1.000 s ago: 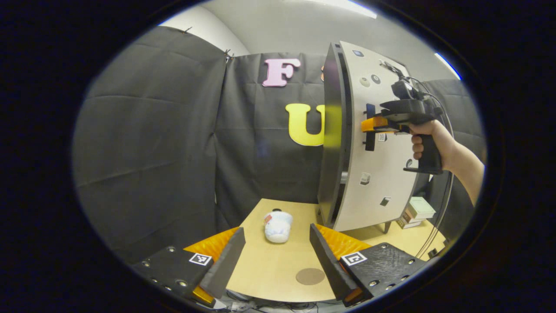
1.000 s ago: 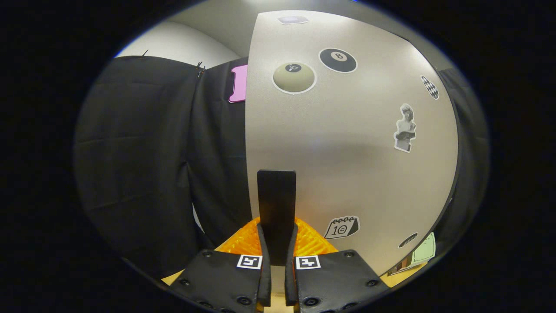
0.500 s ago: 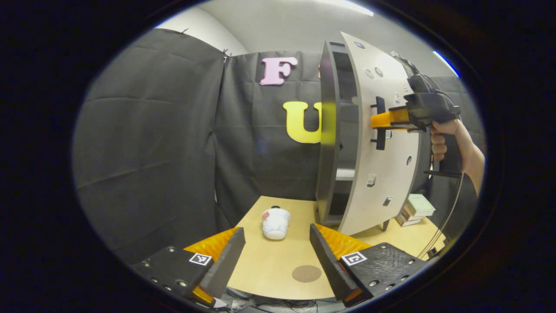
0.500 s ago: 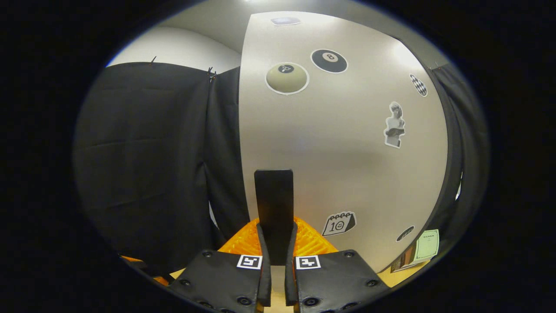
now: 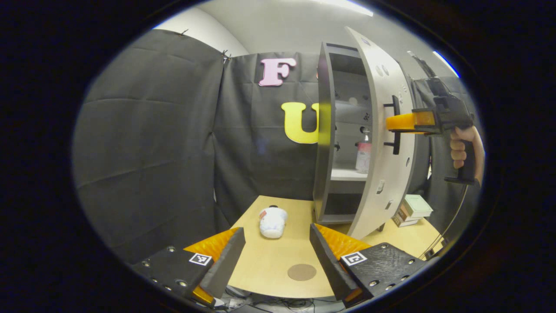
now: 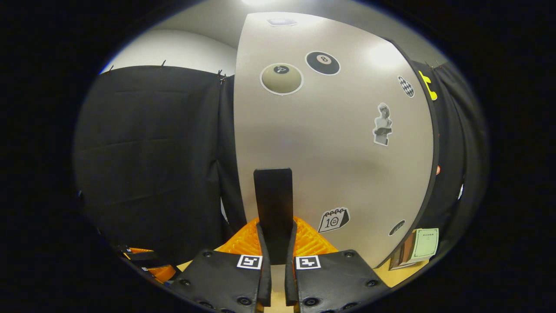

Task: Open the cabinet door with the right hand, grasp the bottle in the cabinet with the left hand and place it on the coaster, then close the cabinet door with the right hand.

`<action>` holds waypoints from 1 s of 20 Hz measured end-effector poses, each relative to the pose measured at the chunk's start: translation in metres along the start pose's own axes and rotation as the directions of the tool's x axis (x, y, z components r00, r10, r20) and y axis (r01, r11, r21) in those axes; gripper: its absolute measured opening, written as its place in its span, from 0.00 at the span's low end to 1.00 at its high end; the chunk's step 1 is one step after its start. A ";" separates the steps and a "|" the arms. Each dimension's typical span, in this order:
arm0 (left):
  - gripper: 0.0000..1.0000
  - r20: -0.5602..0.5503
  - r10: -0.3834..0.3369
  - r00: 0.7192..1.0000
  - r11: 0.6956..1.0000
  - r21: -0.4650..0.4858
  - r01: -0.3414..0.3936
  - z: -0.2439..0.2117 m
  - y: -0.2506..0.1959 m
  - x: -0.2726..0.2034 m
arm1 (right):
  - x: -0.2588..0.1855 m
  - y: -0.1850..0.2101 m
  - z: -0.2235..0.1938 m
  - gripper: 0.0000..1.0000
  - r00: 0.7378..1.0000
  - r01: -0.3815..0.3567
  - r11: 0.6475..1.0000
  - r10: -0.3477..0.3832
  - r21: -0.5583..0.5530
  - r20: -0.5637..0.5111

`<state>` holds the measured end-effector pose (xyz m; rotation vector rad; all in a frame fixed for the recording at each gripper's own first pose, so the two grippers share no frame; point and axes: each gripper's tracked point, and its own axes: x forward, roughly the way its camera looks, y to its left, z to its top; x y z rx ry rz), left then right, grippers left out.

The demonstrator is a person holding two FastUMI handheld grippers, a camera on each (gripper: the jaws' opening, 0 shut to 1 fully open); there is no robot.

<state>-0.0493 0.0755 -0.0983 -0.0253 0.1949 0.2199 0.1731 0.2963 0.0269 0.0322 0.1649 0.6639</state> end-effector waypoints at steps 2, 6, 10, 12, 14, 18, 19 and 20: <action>0.90 -0.005 -0.020 1.000 1.000 -0.005 0.020 0.000 -0.001 0.000 | -0.001 -0.001 -0.001 0.13 1.000 -0.016 1.000 0.016 0.013 0.004; 0.90 -0.009 -0.057 0.998 0.998 0.017 0.057 0.001 -0.005 -0.004 | -0.003 -0.004 -0.001 0.14 0.998 -0.054 0.998 0.054 0.032 0.014; 0.90 -0.008 -0.103 0.995 0.994 0.037 0.103 0.002 -0.009 -0.006 | -0.003 -0.007 0.000 0.13 0.999 -0.043 0.999 0.042 0.033 0.017; 0.90 -0.012 -0.132 0.991 0.990 0.043 0.132 0.002 -0.012 -0.006 | -0.003 -0.007 0.001 0.14 0.999 -0.037 0.999 0.036 0.034 0.034; 0.90 -0.014 -0.146 0.989 0.987 0.059 0.146 0.001 -0.013 -0.003 | -0.006 -0.009 0.000 0.12 0.998 -0.030 0.998 0.027 0.047 0.050; 0.92 -0.011 -0.181 0.983 0.981 0.061 0.181 0.004 -0.034 0.014 | -0.005 -0.013 0.002 0.12 0.999 0.018 0.999 -0.020 0.047 0.051; 0.92 -0.011 -0.189 0.982 0.980 0.065 0.189 0.006 -0.038 0.017 | -0.005 -0.014 0.003 0.12 0.998 0.036 0.998 -0.038 0.047 0.053; 0.92 -0.011 -0.195 0.981 0.978 0.071 0.195 0.005 -0.041 0.018 | -0.004 -0.016 0.003 0.14 0.997 0.055 0.997 -0.058 0.047 0.052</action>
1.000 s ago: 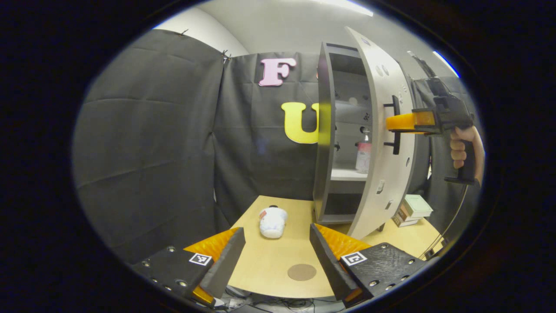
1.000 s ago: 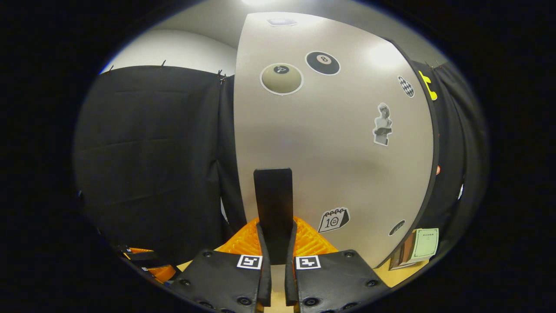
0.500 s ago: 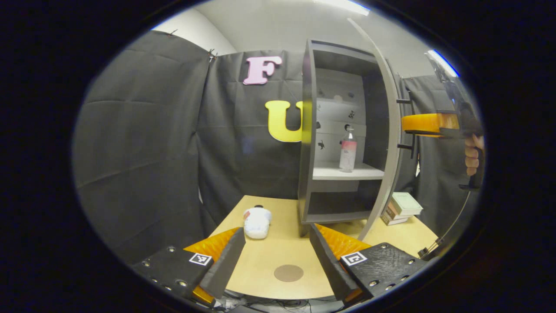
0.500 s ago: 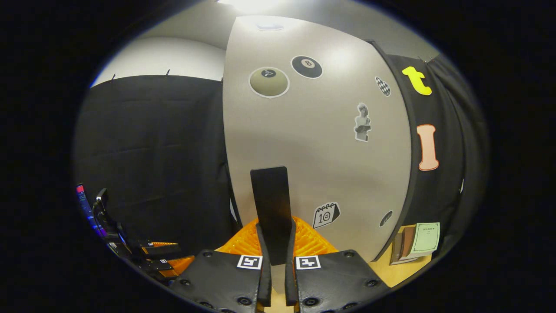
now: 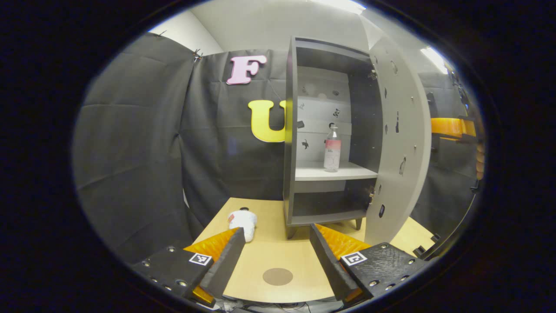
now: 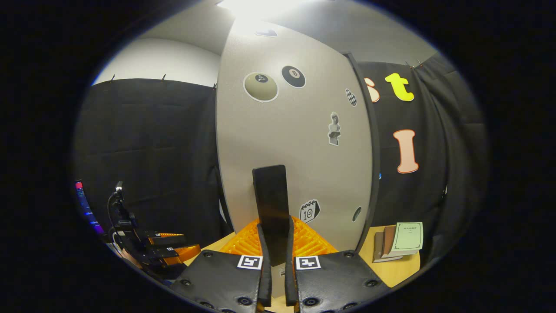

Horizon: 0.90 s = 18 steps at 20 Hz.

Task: Open the cabinet door with the right hand, grasp the bottle in the cabinet with the left hand and place it on the coaster, then close the cabinet door with the right hand.

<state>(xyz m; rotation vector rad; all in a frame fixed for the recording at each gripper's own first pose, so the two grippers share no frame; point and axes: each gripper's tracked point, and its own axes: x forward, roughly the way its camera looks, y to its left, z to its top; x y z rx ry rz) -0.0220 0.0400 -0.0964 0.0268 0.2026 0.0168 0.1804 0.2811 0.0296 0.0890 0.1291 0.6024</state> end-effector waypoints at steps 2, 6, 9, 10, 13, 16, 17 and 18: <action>0.92 0.006 -0.014 1.000 1.000 0.008 0.014 0.002 -0.004 0.004 | -0.003 -0.004 0.001 0.14 0.999 0.039 0.999 -0.039 -0.002 0.001; 0.90 0.012 -0.044 0.999 0.999 0.019 0.044 0.005 -0.014 0.012 | -0.013 -0.016 0.003 0.13 0.995 0.100 0.994 -0.100 -0.034 -0.007; 0.90 0.008 -0.062 0.998 0.998 0.021 0.061 0.004 -0.019 0.016 | -0.036 -0.033 0.006 0.13 0.990 0.139 0.990 -0.139 -0.018 -0.006; 0.90 0.006 -0.066 0.998 0.998 0.020 0.066 0.002 -0.020 0.018 | -0.039 -0.039 0.007 0.12 0.988 0.156 0.988 -0.156 -0.015 -0.003; 0.90 -0.008 -0.079 0.997 0.997 0.013 0.079 -0.002 -0.026 0.023 | -0.049 -0.052 0.006 0.13 0.978 0.208 0.978 -0.208 -0.012 -0.010; 0.90 -0.008 -0.101 0.995 0.995 -0.005 0.101 -0.003 -0.034 0.028 | -0.060 -0.067 0.008 0.13 0.967 0.255 0.966 -0.256 -0.027 -0.015; 0.90 -0.006 -0.104 0.995 0.995 -0.005 0.104 -0.002 -0.036 0.029 | -0.063 -0.075 0.007 0.11 0.962 0.272 0.962 -0.273 -0.027 -0.014; 0.90 -0.005 -0.107 0.994 0.994 -0.002 0.107 -0.001 -0.037 0.031 | -0.064 -0.084 0.008 0.11 0.958 0.288 0.958 -0.288 -0.019 -0.013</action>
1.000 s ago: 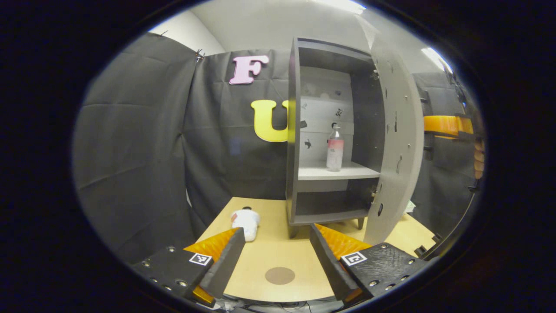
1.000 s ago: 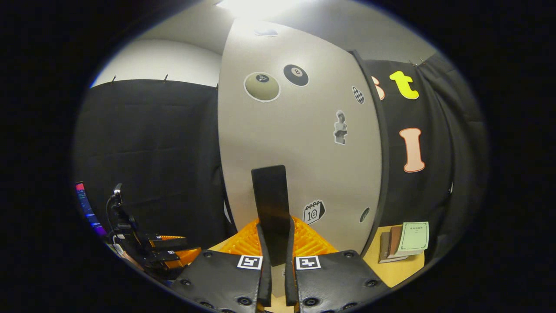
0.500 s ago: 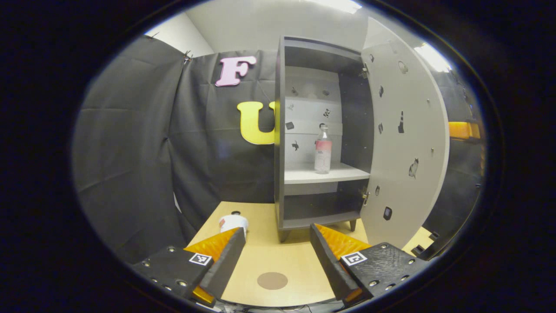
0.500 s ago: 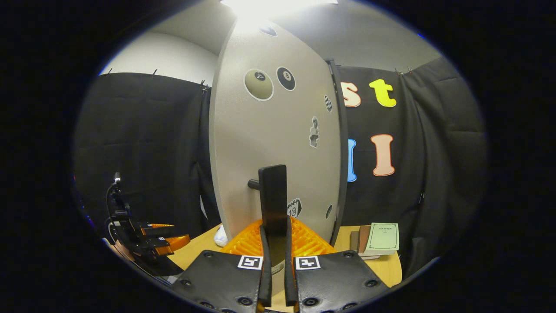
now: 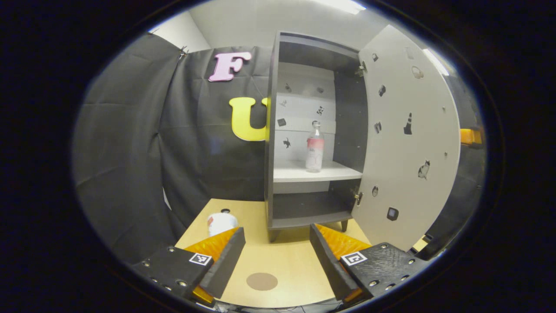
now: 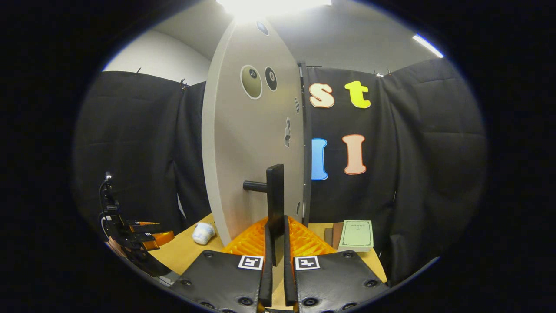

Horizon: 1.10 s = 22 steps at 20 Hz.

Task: Open the cabinet door with the right hand, grasp the bottle in the cabinet with the left hand and place it on the coaster, then close the cabinet door with the right hand.

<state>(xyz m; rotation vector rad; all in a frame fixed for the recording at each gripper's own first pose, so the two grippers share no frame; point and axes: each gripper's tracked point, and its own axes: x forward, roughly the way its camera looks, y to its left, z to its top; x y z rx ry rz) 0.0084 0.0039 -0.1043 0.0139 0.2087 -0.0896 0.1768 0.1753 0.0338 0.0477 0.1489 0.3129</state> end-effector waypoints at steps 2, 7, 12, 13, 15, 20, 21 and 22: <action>0.90 0.000 -0.009 1.000 1.000 0.006 0.009 0.000 -0.005 0.002 | 0.004 -0.016 0.001 0.12 0.999 0.043 0.999 -0.043 0.018 0.003; 0.92 0.004 -0.044 0.999 0.999 0.008 0.044 0.001 -0.020 0.004 | -0.001 -0.048 -0.001 0.01 0.992 0.130 0.991 -0.130 -0.011 0.012; 0.92 0.004 -0.061 0.998 0.998 0.007 0.061 0.005 -0.032 0.014 | -0.001 -0.056 -0.002 0.06 0.995 0.092 0.992 -0.095 0.092 0.031; 0.90 0.006 -0.069 0.998 0.998 0.001 0.069 0.006 -0.035 0.015 | -0.001 -0.056 -0.003 0.07 0.996 0.085 0.991 -0.089 0.106 0.031; 0.90 0.013 -0.088 0.996 0.996 -0.006 0.088 0.011 -0.038 0.016 | -0.006 -0.060 -0.009 0.08 0.995 0.094 0.988 -0.097 0.125 0.018; 0.90 0.013 -0.144 0.990 0.990 0.010 0.144 0.016 -0.043 0.033 | -0.041 -0.064 -0.018 0.05 0.990 0.139 0.978 -0.143 0.153 0.015; 0.90 0.016 -0.150 0.989 0.989 0.016 0.150 0.018 -0.044 0.037 | -0.047 -0.065 -0.018 0.07 0.987 0.153 0.974 -0.159 0.169 0.026; 0.90 0.017 -0.157 0.987 0.987 0.019 0.157 0.022 -0.044 0.040 | -0.056 -0.067 -0.016 0.06 0.984 0.162 0.968 -0.172 0.191 0.036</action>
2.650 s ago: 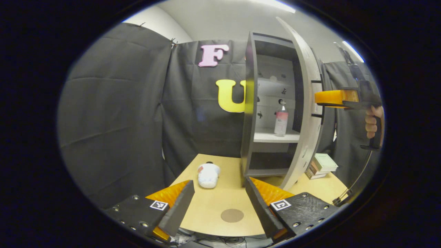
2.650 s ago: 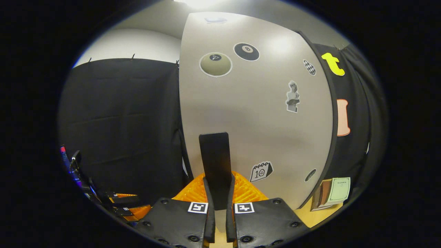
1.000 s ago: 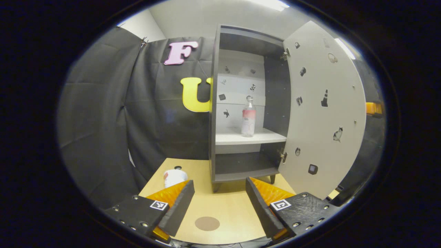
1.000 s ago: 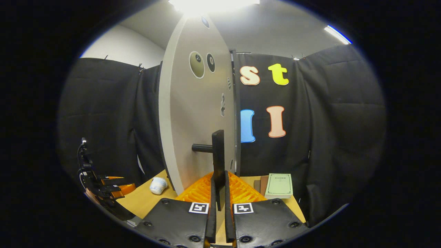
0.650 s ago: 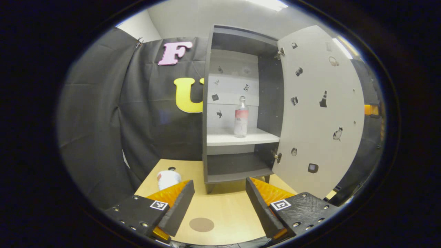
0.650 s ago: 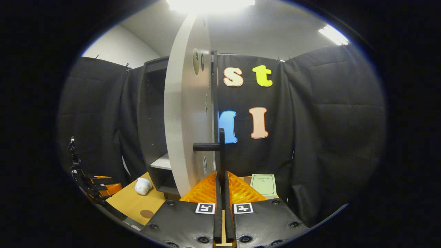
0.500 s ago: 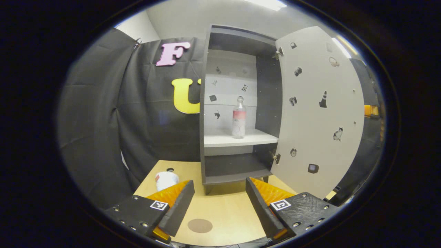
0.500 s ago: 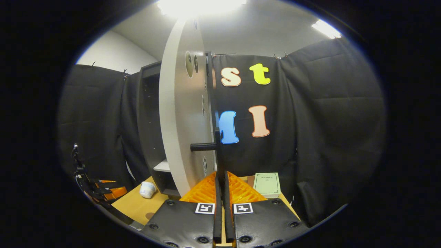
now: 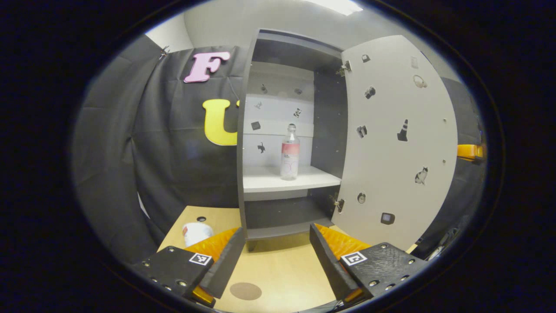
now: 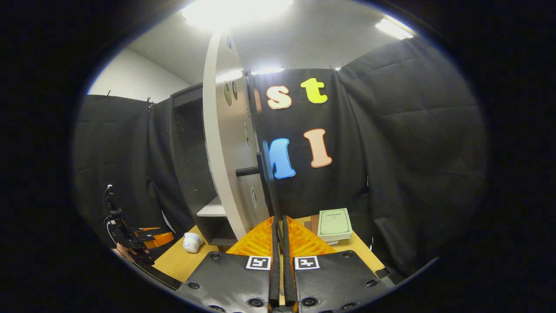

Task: Open the cabinet door with the right hand, grasp the bottle in the cabinet with the left hand and place it on the coaster, then close the cabinet door with the right hand.

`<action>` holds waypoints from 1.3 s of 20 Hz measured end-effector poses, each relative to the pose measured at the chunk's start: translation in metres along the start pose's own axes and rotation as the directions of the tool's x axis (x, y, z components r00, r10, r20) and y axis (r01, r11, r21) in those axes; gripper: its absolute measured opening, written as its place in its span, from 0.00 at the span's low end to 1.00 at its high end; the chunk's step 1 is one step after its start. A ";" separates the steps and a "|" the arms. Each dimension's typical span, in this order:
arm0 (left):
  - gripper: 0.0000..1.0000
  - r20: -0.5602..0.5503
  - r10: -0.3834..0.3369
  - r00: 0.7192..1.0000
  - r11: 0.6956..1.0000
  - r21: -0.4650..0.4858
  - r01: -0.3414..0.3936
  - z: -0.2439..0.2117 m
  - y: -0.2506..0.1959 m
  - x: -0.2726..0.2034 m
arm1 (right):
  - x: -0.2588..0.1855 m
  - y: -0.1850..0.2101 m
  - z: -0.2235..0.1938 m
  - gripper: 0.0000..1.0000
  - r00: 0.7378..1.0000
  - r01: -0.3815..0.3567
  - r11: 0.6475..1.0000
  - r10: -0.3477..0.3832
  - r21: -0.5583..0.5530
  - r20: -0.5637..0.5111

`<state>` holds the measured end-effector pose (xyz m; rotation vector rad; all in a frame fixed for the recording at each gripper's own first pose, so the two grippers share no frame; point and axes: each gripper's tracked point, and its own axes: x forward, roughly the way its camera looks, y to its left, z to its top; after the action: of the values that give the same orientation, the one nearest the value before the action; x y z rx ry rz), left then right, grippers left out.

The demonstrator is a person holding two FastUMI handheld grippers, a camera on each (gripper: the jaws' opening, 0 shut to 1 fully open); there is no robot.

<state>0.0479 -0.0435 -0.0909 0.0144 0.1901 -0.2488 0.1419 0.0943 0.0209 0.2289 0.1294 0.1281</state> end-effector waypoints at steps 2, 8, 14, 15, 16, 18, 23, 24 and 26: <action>0.90 0.013 -0.012 1.000 1.000 -0.003 0.012 0.007 0.000 0.000 | -0.005 -0.014 -0.004 0.06 0.999 0.051 0.998 -0.051 0.029 -0.004; 0.92 0.046 -0.019 0.999 1.000 0.007 0.018 0.018 0.001 0.007 | 0.003 -0.051 0.007 0.06 0.983 0.184 0.983 -0.184 0.008 -0.022; 0.90 0.062 -0.002 0.998 0.999 -0.052 0.006 0.047 0.002 0.046 | 0.044 -0.079 0.004 0.18 0.970 0.240 0.970 -0.239 0.048 -0.034; 0.90 0.064 -0.007 0.998 0.998 -0.063 0.011 0.056 0.000 0.053 | 0.054 -0.083 0.001 0.21 0.970 0.243 0.968 -0.240 0.062 -0.041; 0.90 0.063 -0.003 0.998 0.998 -0.064 0.007 0.065 0.001 0.060 | 0.063 -0.093 -0.002 0.22 0.966 0.257 0.964 -0.254 0.064 -0.048; 0.90 0.082 -0.011 0.997 0.998 -0.061 0.016 0.088 0.001 0.073 | 0.077 -0.113 -0.008 0.22 0.956 0.292 0.954 -0.288 0.069 -0.063; 0.89 0.098 -0.027 0.995 0.999 -0.042 0.031 0.129 0.001 0.119 | 0.111 -0.129 -0.021 0.32 0.951 0.305 0.950 -0.300 0.070 -0.081; 0.89 0.101 -0.033 0.994 0.999 -0.034 0.037 0.134 0.000 0.129 | 0.118 -0.134 -0.023 0.32 0.948 0.311 0.949 -0.306 0.050 -0.089; 0.92 0.111 -0.051 0.993 0.998 -0.030 0.054 0.145 -0.007 0.149 | 0.129 -0.135 -0.023 0.33 0.952 0.296 0.954 -0.290 0.045 -0.100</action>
<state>0.2150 -0.0919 0.0237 -0.0369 0.0845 -0.2980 0.2806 -0.0125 -0.0478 0.2611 0.2581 -0.1621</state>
